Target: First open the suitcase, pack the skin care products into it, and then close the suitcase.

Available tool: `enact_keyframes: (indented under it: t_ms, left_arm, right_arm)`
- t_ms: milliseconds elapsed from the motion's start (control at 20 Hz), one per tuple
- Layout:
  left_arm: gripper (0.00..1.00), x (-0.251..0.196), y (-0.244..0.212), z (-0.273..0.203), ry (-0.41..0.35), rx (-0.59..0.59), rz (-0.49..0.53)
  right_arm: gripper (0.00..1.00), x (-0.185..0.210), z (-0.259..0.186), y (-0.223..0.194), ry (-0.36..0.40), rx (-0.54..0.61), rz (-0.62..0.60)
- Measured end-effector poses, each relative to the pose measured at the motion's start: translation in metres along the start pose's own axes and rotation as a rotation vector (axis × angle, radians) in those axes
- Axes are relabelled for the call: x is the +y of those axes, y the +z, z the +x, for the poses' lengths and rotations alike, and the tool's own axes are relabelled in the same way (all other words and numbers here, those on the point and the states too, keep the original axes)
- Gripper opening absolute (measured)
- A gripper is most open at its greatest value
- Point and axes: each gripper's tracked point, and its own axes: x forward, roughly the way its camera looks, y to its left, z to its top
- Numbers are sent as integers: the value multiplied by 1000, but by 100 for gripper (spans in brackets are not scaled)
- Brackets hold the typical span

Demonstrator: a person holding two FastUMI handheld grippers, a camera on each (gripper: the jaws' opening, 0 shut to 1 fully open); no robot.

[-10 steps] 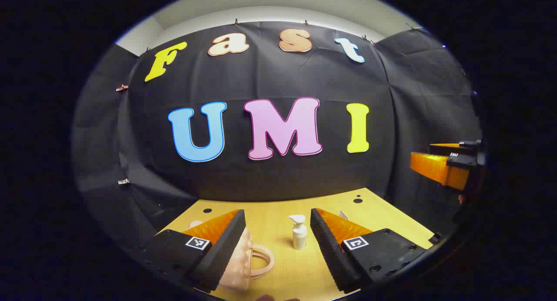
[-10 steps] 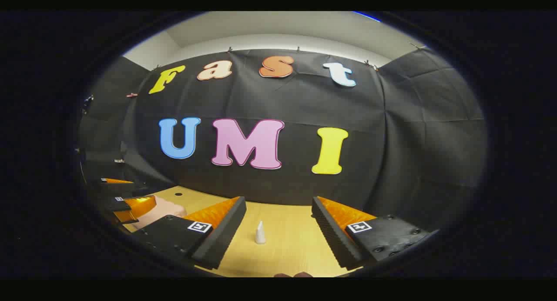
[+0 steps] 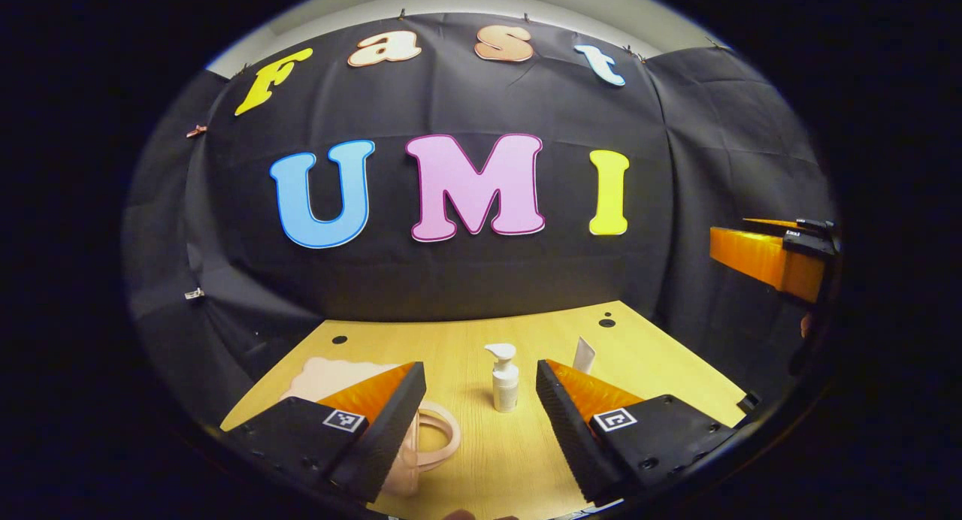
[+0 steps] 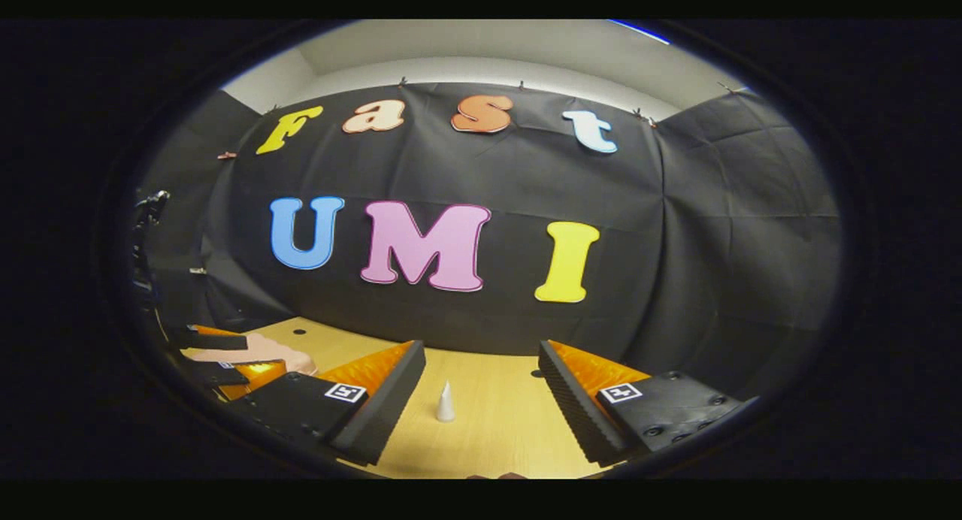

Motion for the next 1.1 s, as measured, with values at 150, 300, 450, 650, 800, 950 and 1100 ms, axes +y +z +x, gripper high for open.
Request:
enact_keyframes:
  t_ms: [150,300,450,650,800,950,1100]
  left_arm:
    - [94,11,-1,1,11,0,-21]
    - [94,21,2,1,28,-14,-32]
    - [94,22,-13,12,32,29,-42]
    - [94,15,-42,37,18,132,-37]
    - [95,10,-76,57,1,245,-51]
    - [95,12,-110,73,21,349,-94]
    - [95,27,-142,87,96,454,-85]
  right_arm:
    - [97,11,9,10,31,-18,17]
    - [97,16,9,8,26,-31,22]
    - [97,21,13,-12,36,26,9]
    - [97,9,11,-17,10,39,6]
    - [97,0,4,-26,-18,64,26]
    - [97,-13,-6,-38,-54,99,15]
    - [96,-26,-12,-41,-87,117,16]
